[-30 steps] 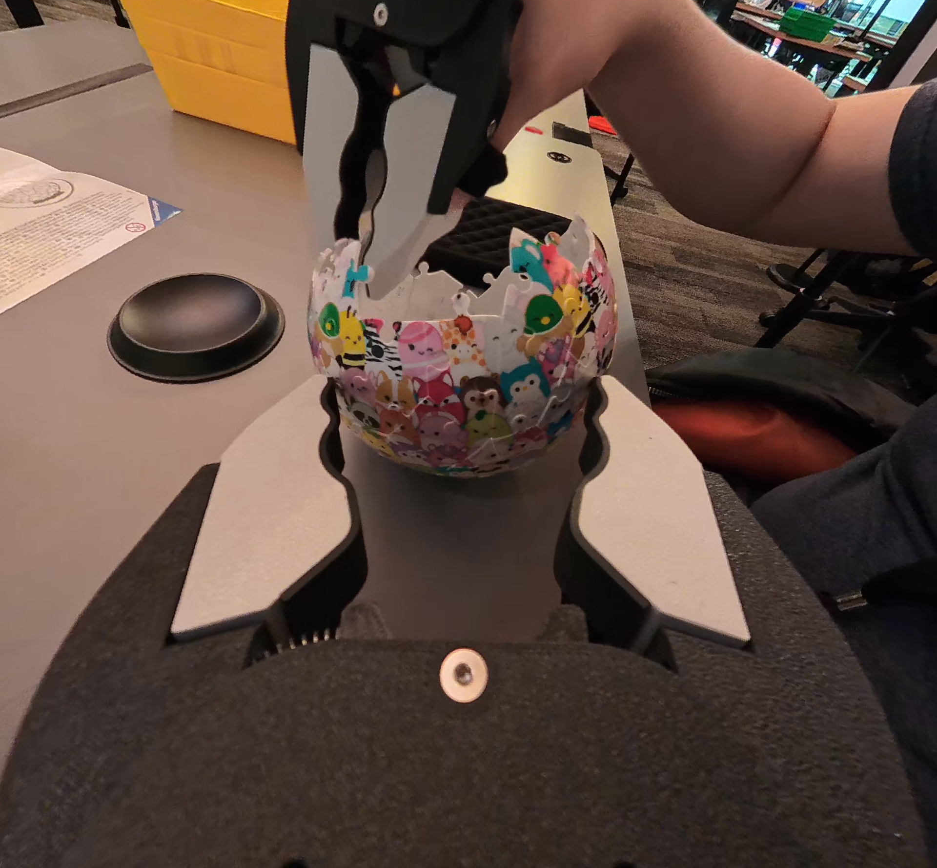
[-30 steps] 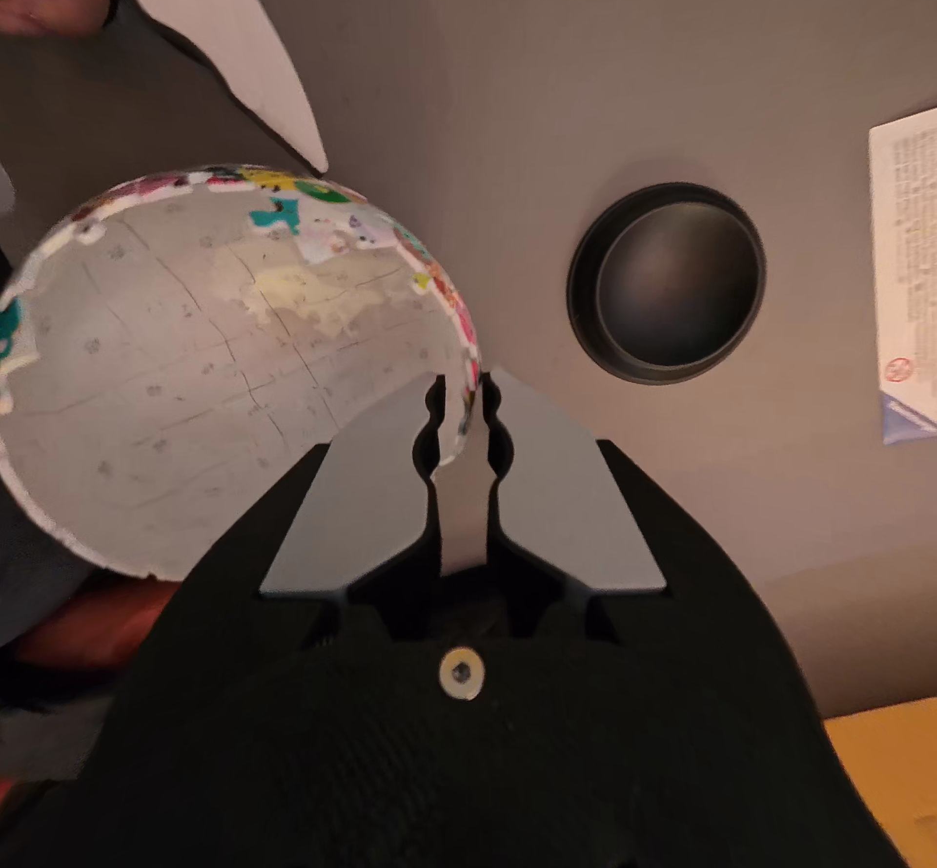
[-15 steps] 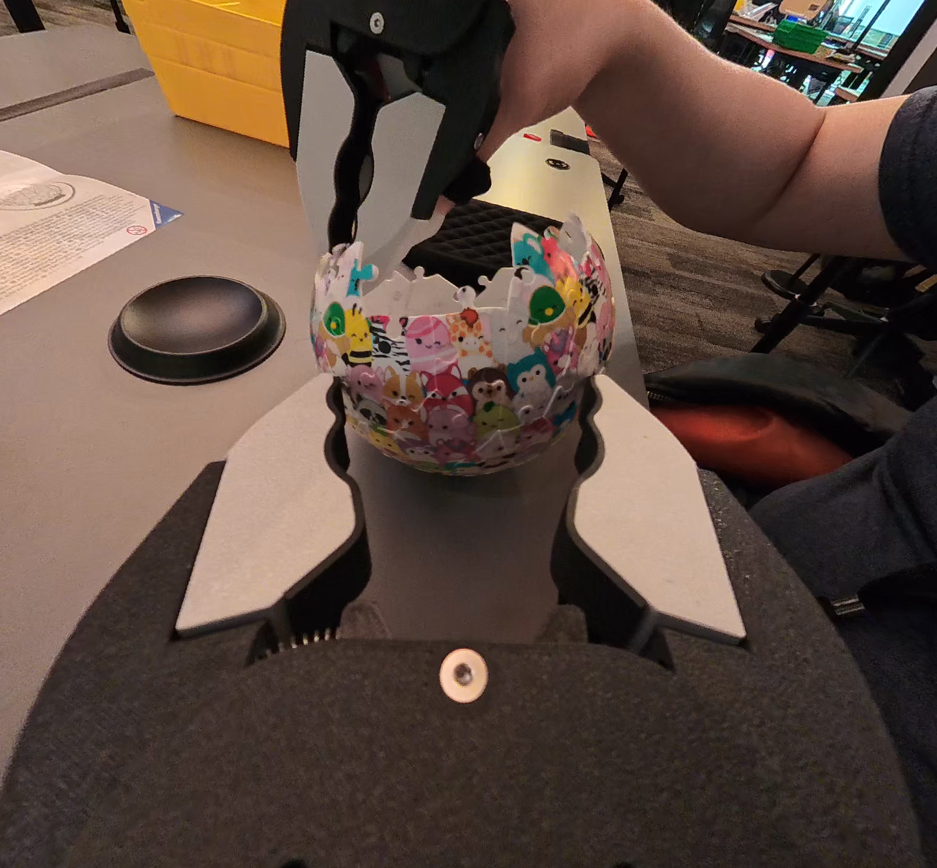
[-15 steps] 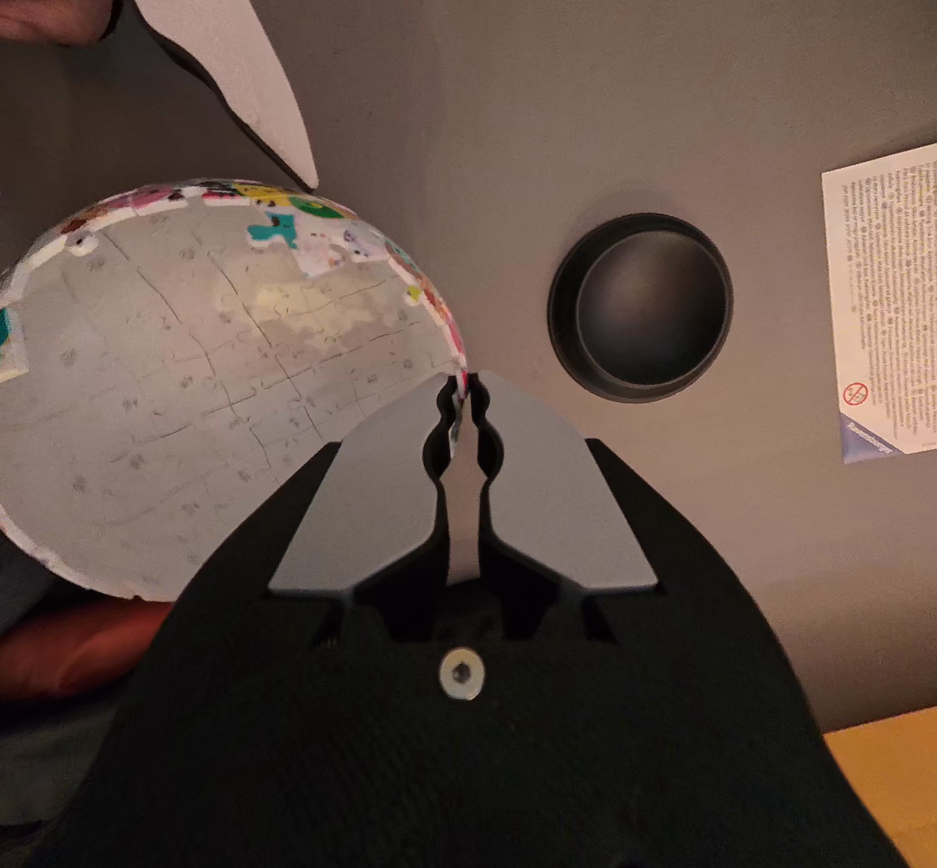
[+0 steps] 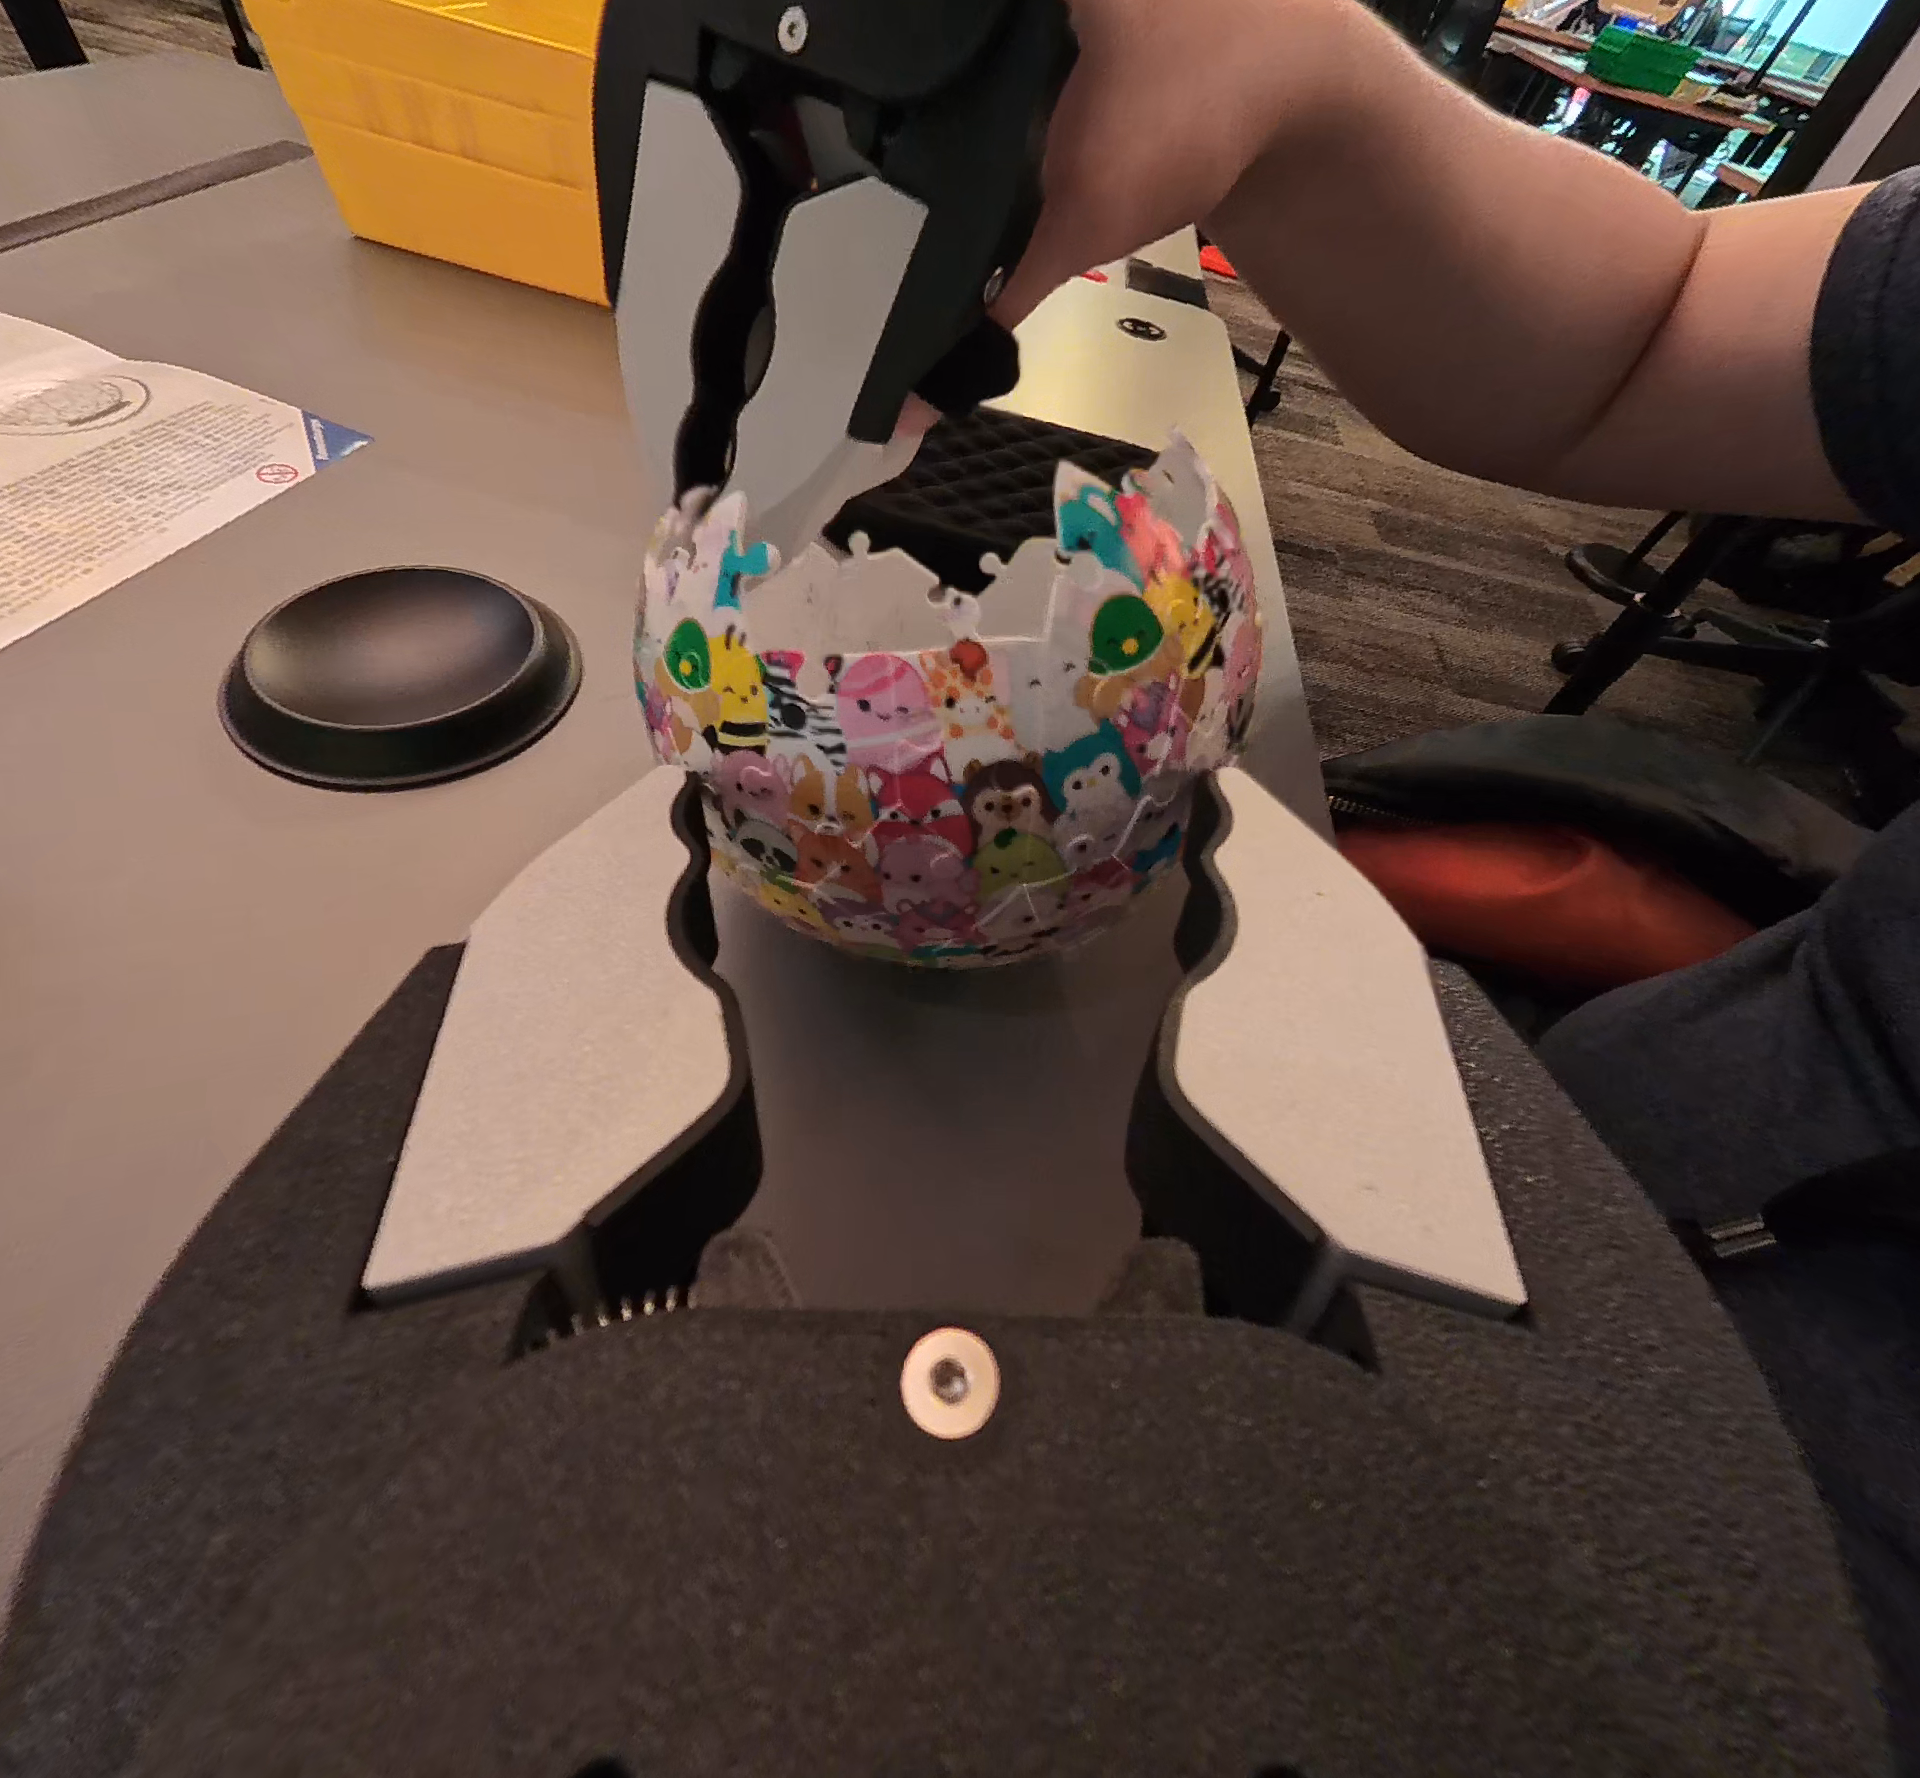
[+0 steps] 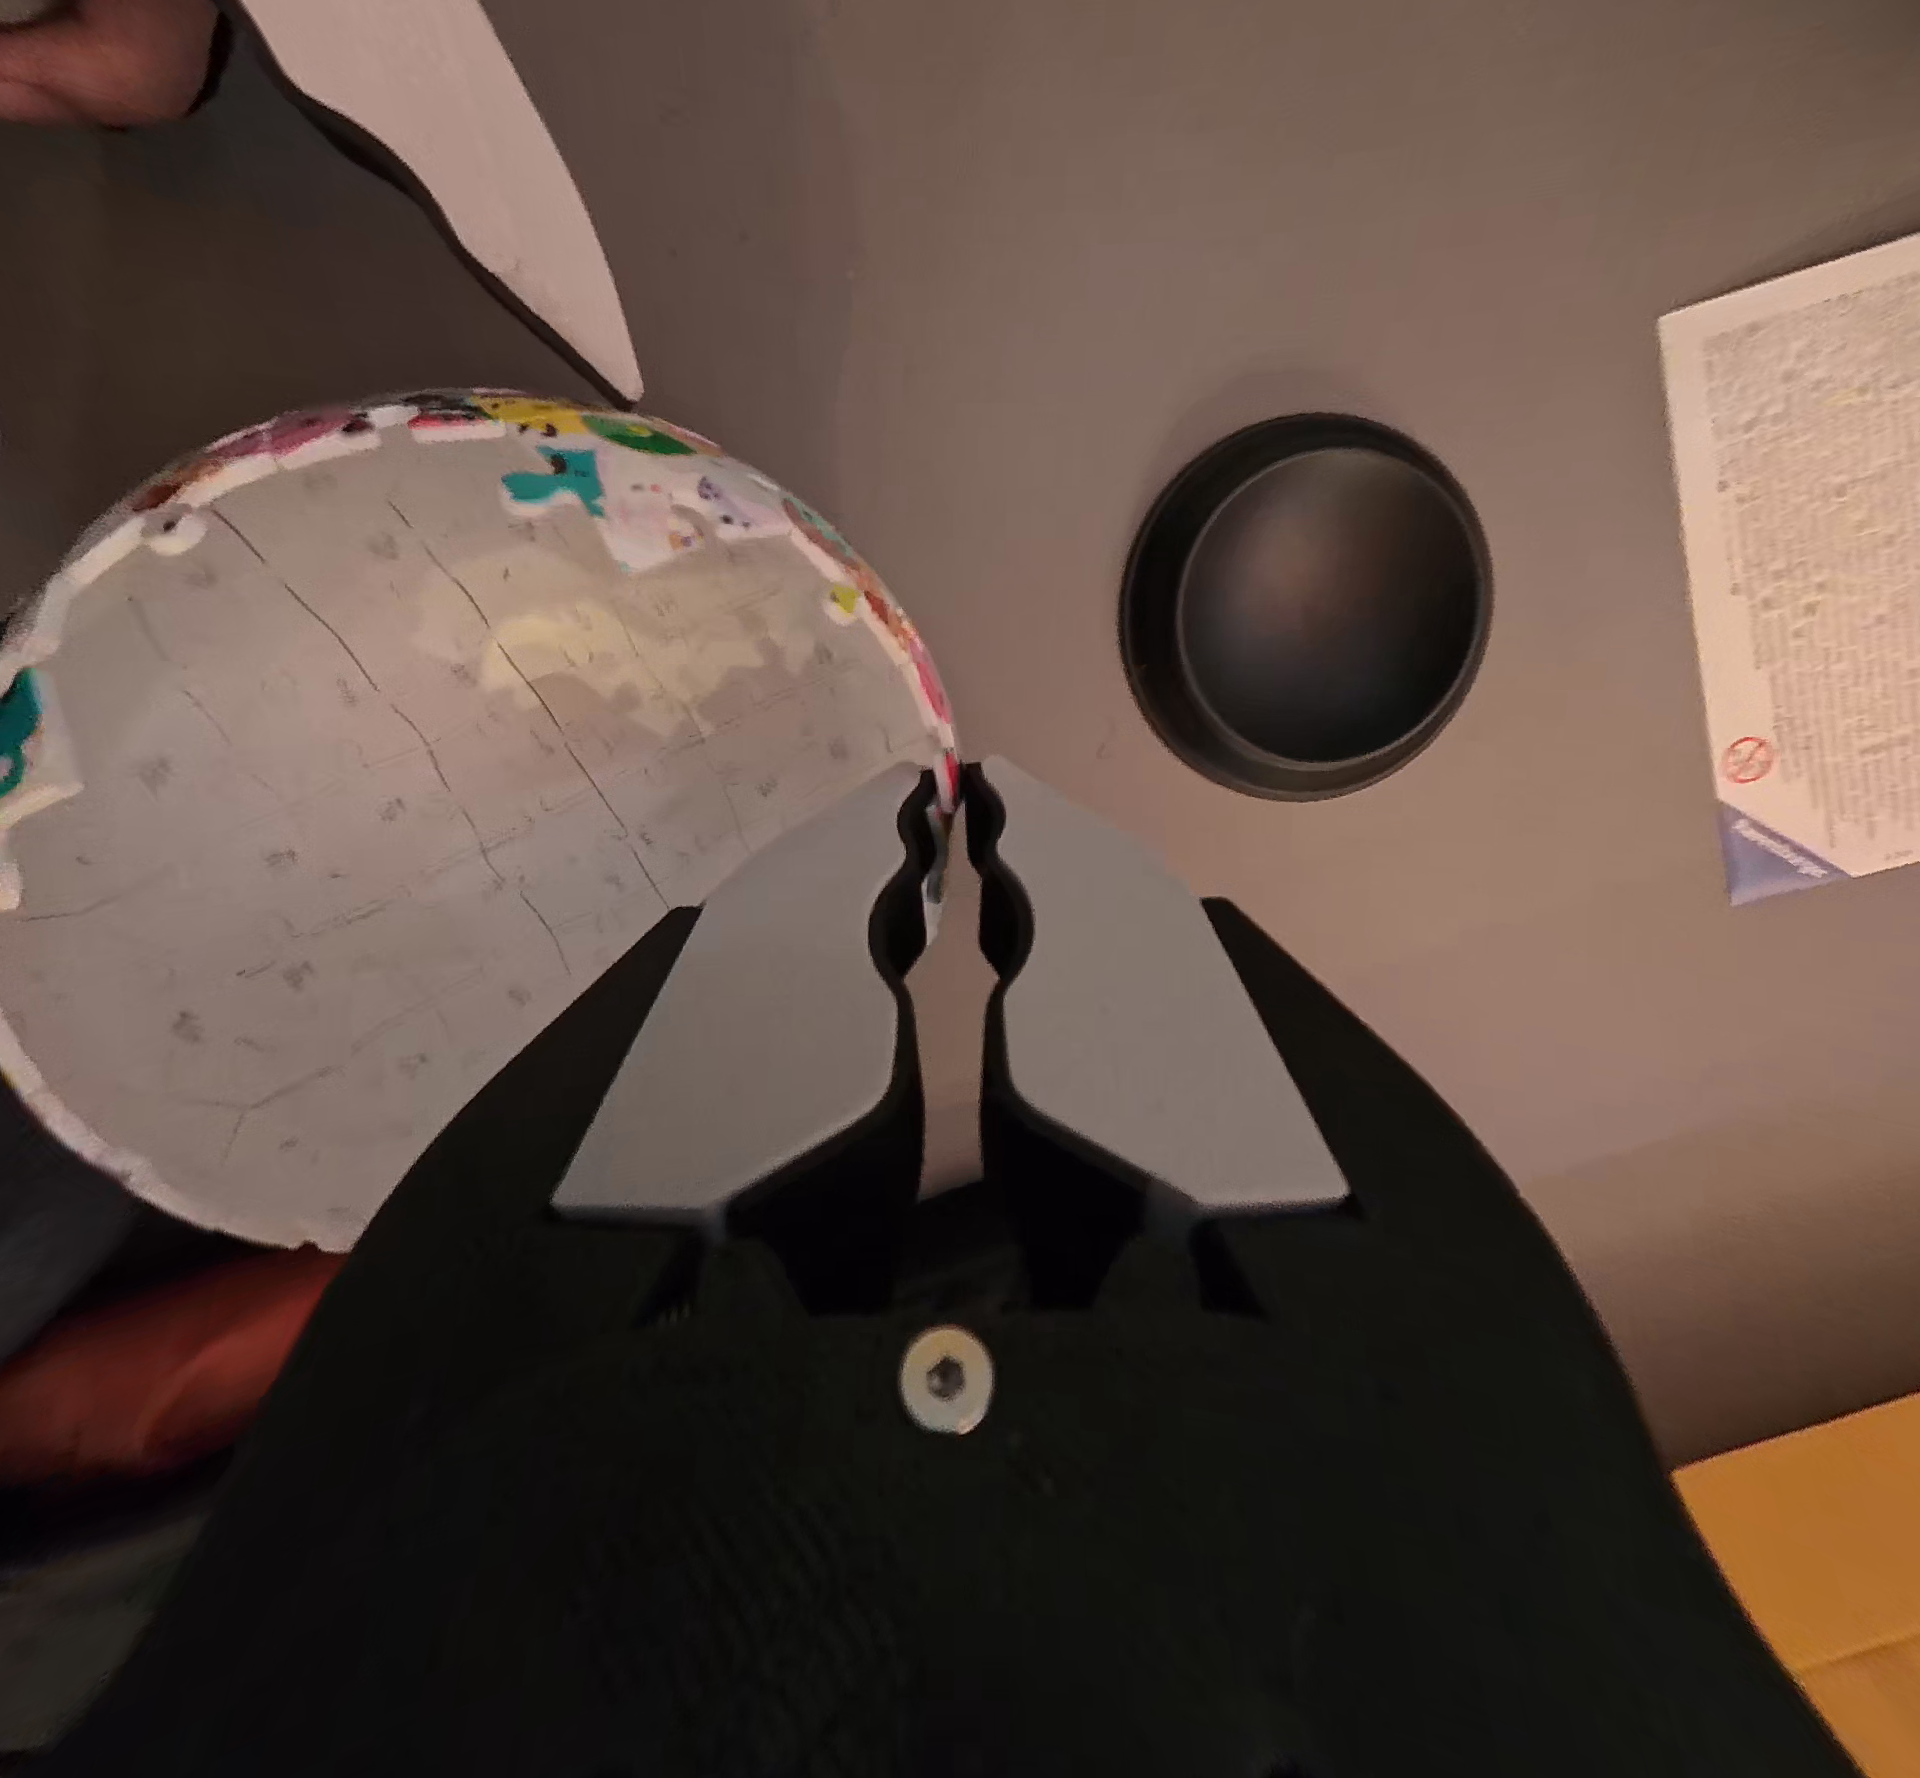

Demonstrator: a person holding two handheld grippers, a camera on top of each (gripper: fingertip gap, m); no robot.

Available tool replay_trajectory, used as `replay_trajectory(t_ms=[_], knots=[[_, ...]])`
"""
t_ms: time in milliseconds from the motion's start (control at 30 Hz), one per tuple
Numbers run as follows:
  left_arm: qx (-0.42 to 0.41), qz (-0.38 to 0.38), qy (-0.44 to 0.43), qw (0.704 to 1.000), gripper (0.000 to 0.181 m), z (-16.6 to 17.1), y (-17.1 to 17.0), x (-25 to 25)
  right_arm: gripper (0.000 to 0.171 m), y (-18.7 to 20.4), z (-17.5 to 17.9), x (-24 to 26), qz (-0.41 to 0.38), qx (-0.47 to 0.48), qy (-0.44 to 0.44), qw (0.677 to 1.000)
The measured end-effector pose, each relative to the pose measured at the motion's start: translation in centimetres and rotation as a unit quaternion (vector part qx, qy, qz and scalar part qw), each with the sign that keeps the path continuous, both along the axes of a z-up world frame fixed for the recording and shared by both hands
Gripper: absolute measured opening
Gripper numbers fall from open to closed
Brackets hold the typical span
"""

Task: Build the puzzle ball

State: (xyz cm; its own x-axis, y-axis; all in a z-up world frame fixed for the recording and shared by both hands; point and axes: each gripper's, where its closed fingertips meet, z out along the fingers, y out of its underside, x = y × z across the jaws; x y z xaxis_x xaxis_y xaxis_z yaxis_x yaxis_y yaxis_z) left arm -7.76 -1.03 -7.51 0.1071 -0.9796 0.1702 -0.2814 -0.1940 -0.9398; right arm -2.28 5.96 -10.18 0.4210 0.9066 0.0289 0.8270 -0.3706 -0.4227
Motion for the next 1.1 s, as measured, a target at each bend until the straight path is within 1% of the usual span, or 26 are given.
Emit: replay_trajectory(t_ms=[67, 133, 167, 300, 633, 833, 967, 1100], knots=[[0.000, -0.002, -0.003, 1.000, 0.084, 0.1, -0.1, 0.0, 0.007, 0.0, 0.5, 0.0, -0.001, 0.008, 0.017, 1.000], [-0.004, -0.003, -0.006, 1.000, 0.084, 0.2, -0.1, 0.0, 0.021, -0.1, 1.2, 0.0, -0.005, 0.005, 0.035, 0.999], [-0.005, -0.003, -0.006, 1.000, 0.084, 0.2, -0.1, 0.0, 0.022, -0.3, 1.6, 0.0, -0.002, 0.003, 0.047, 0.999], [-0.006, -0.003, -0.009, 1.000, 0.084, 0.2, -0.1, 0.0, 0.014, -0.2, 1.7, 0.8, -0.018, 0.010, 0.054, 0.998], [-0.007, -0.002, -0.009, 1.000, 0.084, 0.2, 0.0, 0.0, 0.009, -0.1, 0.5, 0.2, -0.042, -0.007, 0.075, 0.996], [-0.006, -0.001, -0.007, 1.000, 0.083, 0.0, -0.1, 0.0, 0.009, 0.1, 0.6, 0.2, -0.071, -0.002, 0.092, 0.993], [-0.008, -0.005, -0.010, 1.000, 0.079, 0.1, -0.2, 0.0, 0.008, 0.1, 0.5, 0.3, -0.076, 0.006, 0.088, 0.993], [-0.008, 0.003, -0.027, 1.000, 0.079, 1.3, 0.5, -0.7, 0.011, -0.1, 0.8, 0.2, -0.071, 0.017, 0.089, 0.993]])
